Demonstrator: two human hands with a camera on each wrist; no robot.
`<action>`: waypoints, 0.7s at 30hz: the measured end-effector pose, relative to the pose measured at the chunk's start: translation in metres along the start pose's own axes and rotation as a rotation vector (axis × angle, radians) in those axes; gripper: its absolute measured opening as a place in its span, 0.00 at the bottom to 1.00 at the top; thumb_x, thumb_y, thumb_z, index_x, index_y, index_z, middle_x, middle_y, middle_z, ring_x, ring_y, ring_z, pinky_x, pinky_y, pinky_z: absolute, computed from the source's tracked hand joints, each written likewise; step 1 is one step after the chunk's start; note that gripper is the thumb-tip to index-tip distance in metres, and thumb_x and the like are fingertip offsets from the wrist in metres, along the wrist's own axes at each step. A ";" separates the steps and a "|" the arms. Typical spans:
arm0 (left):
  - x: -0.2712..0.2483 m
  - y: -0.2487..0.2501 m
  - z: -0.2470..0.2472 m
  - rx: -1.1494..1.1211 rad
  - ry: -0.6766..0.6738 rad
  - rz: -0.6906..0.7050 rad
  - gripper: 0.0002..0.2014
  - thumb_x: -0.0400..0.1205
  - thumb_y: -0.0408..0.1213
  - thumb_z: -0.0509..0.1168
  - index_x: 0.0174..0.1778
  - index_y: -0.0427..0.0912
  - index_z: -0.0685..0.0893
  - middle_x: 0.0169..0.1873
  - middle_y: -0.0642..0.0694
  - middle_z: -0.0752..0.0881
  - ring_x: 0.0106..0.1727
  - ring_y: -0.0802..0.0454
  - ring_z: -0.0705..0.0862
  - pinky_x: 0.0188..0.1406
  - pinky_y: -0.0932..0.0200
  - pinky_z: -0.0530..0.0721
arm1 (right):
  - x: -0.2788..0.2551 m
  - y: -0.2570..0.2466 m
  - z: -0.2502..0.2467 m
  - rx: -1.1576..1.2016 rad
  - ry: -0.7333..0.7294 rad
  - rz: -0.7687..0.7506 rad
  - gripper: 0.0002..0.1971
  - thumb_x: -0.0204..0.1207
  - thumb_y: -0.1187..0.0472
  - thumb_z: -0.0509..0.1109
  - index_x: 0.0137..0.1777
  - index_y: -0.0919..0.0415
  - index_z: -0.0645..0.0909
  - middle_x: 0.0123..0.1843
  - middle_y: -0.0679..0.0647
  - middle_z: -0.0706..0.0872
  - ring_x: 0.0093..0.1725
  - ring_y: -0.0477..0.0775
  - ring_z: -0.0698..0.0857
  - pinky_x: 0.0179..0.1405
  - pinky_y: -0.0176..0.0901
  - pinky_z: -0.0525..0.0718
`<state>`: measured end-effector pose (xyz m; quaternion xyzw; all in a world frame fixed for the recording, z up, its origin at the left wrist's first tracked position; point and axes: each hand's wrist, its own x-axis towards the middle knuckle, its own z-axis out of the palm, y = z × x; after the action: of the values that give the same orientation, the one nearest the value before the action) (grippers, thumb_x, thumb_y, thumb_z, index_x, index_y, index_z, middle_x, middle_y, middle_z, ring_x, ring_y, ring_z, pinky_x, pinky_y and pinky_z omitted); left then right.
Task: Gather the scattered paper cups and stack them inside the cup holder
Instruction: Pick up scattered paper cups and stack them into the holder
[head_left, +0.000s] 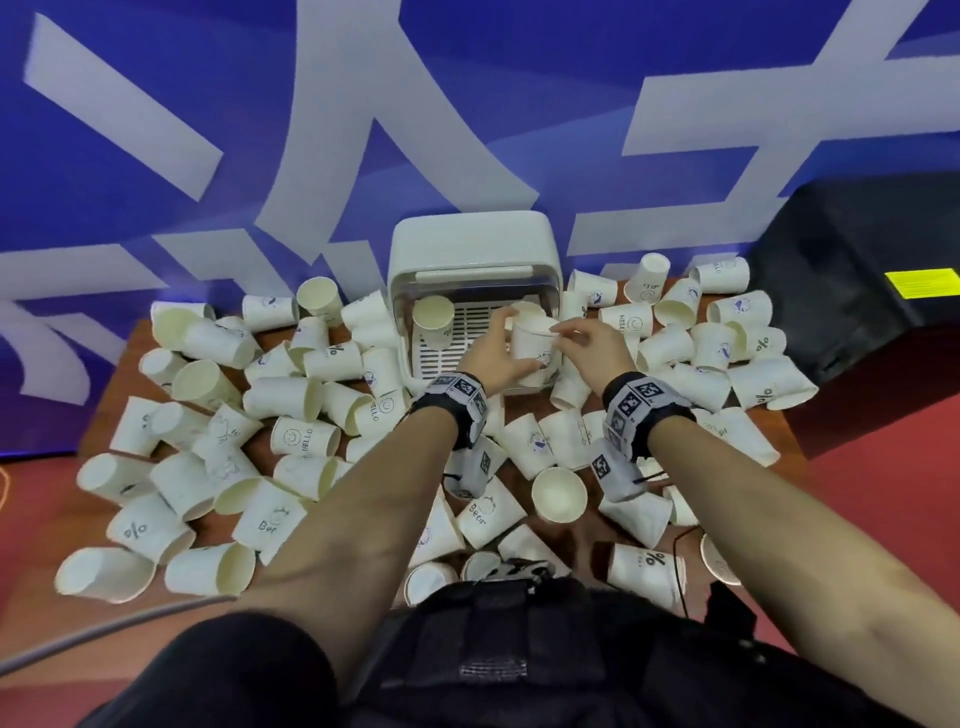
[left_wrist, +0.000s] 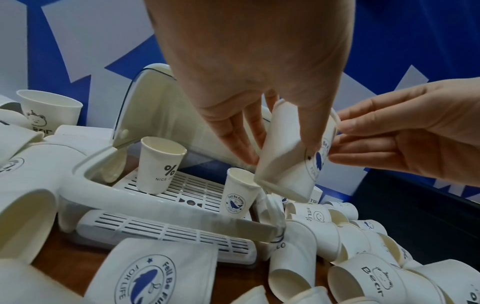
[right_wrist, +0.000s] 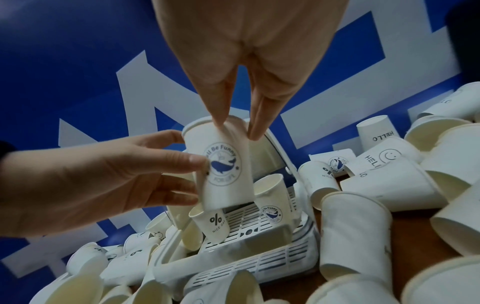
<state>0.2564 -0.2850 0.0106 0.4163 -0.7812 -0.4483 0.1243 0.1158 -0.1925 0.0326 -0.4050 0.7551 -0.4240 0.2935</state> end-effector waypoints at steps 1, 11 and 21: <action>0.002 -0.002 -0.003 -0.002 0.011 -0.005 0.38 0.72 0.42 0.76 0.75 0.48 0.63 0.61 0.43 0.83 0.54 0.44 0.86 0.56 0.48 0.84 | 0.003 -0.002 0.003 -0.012 -0.006 0.008 0.10 0.77 0.66 0.69 0.56 0.60 0.86 0.57 0.55 0.85 0.55 0.48 0.81 0.56 0.34 0.74; 0.028 -0.021 -0.016 -0.099 0.108 0.021 0.29 0.77 0.38 0.72 0.73 0.47 0.70 0.65 0.48 0.81 0.52 0.48 0.85 0.55 0.48 0.85 | 0.037 0.003 0.028 -0.062 0.007 -0.044 0.05 0.76 0.67 0.70 0.49 0.60 0.85 0.56 0.54 0.85 0.51 0.49 0.82 0.53 0.33 0.77; 0.055 -0.042 0.000 -0.185 0.193 0.057 0.26 0.77 0.35 0.72 0.71 0.41 0.74 0.66 0.46 0.81 0.61 0.53 0.81 0.50 0.76 0.78 | 0.058 0.032 0.039 -0.236 0.049 -0.158 0.04 0.76 0.71 0.67 0.45 0.65 0.84 0.72 0.51 0.80 0.63 0.49 0.80 0.65 0.40 0.77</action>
<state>0.2449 -0.3371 -0.0332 0.4220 -0.7325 -0.4725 0.2492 0.1056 -0.2479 -0.0198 -0.4845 0.7722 -0.3640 0.1910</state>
